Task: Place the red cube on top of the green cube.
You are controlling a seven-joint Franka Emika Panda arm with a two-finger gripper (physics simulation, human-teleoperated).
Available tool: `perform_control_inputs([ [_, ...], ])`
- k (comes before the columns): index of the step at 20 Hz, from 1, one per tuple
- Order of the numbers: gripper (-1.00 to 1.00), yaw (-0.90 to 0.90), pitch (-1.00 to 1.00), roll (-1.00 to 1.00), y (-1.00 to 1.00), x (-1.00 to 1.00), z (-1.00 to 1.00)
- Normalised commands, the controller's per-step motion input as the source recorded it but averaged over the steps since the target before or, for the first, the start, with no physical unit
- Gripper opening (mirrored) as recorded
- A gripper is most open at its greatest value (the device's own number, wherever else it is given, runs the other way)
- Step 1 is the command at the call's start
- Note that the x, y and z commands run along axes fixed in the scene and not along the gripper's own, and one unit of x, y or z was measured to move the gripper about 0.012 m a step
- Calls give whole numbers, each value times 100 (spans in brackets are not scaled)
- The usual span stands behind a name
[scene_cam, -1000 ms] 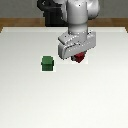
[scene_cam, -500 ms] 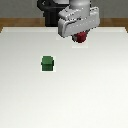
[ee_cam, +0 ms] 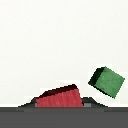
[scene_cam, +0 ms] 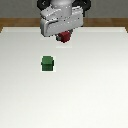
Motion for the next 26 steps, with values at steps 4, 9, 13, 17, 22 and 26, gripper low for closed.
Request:
perform_control_inputs([
  [4,-100,0,0,0,-100,0,0],
  [9,-100,0,0,0,0,20,0],
  [13,-100,0,0,0,0,100,0],
  [17,-100,0,0,0,25,25,0],
  [22,-100,0,0,0,20,20,0],
  [26,-100,0,0,0,-25,25,0],
])
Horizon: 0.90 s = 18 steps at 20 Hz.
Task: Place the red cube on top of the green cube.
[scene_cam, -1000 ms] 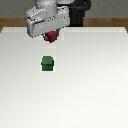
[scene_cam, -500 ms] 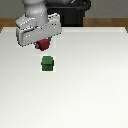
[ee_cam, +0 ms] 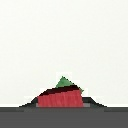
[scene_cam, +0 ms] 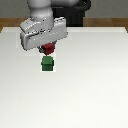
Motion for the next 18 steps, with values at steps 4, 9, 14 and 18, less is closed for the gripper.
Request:
perform_control_inputs([
  [4,-100,0,0,0,0,0,-25],
  [9,100,0,0,0,0,0,-60],
  [14,100,0,0,0,0,0,0],
  [18,100,0,0,0,0,0,0],
])
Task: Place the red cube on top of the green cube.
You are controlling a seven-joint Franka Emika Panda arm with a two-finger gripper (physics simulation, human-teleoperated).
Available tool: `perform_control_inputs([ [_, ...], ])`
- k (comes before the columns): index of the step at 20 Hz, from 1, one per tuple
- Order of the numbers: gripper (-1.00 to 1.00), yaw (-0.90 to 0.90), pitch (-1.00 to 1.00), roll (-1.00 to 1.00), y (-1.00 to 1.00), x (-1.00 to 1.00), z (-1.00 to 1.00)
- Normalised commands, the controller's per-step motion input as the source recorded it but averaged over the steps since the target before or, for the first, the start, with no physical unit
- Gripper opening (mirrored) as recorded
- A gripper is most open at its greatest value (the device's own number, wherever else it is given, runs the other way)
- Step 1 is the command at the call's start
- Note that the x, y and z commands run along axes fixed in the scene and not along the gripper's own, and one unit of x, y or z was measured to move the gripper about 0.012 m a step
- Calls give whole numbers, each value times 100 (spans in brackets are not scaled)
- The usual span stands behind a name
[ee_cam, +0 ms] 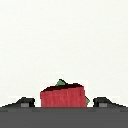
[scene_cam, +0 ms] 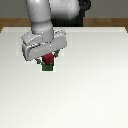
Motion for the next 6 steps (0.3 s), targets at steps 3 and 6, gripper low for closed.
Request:
perform_control_inputs([
  [3,100,0,0,0,0,0,0],
  [6,100,0,0,0,0,0,0],
])
